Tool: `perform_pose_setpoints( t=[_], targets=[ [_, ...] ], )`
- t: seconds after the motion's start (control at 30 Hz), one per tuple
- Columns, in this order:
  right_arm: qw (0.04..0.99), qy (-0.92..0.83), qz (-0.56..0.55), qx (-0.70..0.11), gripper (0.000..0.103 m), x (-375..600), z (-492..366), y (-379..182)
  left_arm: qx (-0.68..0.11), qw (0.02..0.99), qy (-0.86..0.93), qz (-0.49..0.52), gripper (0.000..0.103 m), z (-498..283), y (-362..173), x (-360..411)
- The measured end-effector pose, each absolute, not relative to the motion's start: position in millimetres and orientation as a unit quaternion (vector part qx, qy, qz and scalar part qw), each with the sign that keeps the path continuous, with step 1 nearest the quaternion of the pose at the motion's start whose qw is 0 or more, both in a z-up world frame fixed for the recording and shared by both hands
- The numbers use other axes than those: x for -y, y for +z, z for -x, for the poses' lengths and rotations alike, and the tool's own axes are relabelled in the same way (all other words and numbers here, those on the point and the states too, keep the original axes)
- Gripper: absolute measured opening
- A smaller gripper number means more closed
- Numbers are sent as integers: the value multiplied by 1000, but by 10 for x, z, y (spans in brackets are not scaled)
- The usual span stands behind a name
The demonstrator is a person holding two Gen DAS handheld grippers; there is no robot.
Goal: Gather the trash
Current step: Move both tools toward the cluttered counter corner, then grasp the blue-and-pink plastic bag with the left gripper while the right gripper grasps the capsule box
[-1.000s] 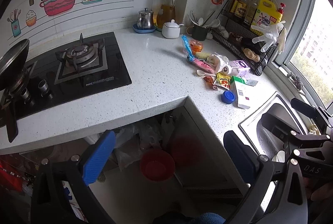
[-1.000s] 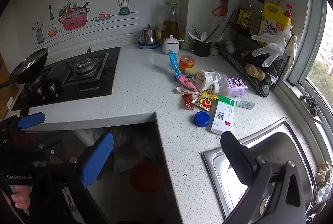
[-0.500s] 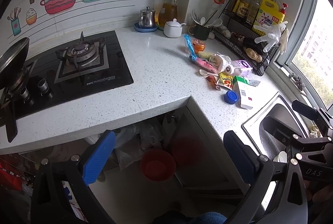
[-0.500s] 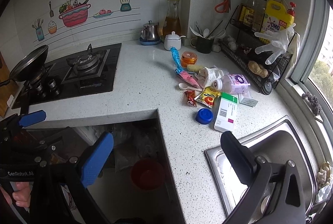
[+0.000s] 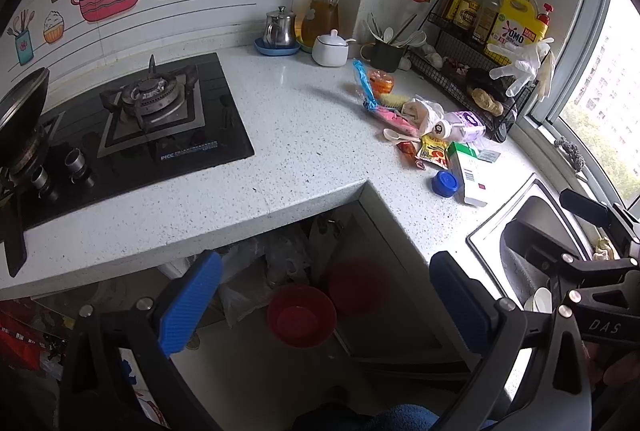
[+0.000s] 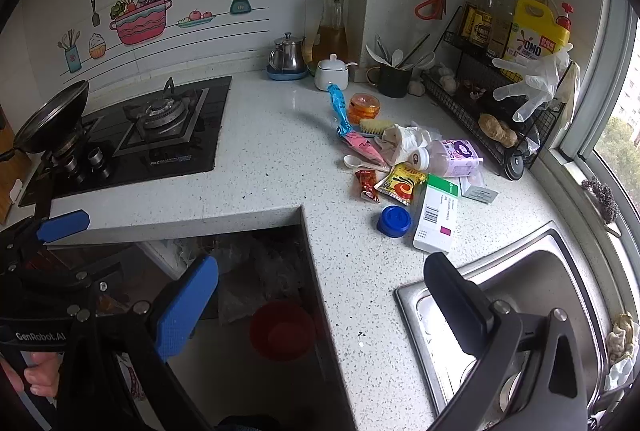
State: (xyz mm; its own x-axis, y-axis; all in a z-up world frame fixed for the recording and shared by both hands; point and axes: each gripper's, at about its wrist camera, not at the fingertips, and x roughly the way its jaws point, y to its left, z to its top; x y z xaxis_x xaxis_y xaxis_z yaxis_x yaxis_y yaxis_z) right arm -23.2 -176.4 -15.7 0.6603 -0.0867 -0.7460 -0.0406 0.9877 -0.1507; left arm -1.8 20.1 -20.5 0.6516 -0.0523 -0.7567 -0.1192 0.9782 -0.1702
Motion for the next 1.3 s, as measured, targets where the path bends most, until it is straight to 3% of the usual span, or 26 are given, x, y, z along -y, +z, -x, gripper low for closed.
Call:
perform_pose_setpoints(
  t=[0.87, 1.3],
  targets=[
    [900, -37, 66, -428, 103, 1777, 159, -193, -431, 899, -17, 81, 103, -148, -239, -230],
    [898, -46, 40, -435, 103, 2236, -212, -231, -436, 896, -18, 81, 103, -758, -257, -39]
  ],
)
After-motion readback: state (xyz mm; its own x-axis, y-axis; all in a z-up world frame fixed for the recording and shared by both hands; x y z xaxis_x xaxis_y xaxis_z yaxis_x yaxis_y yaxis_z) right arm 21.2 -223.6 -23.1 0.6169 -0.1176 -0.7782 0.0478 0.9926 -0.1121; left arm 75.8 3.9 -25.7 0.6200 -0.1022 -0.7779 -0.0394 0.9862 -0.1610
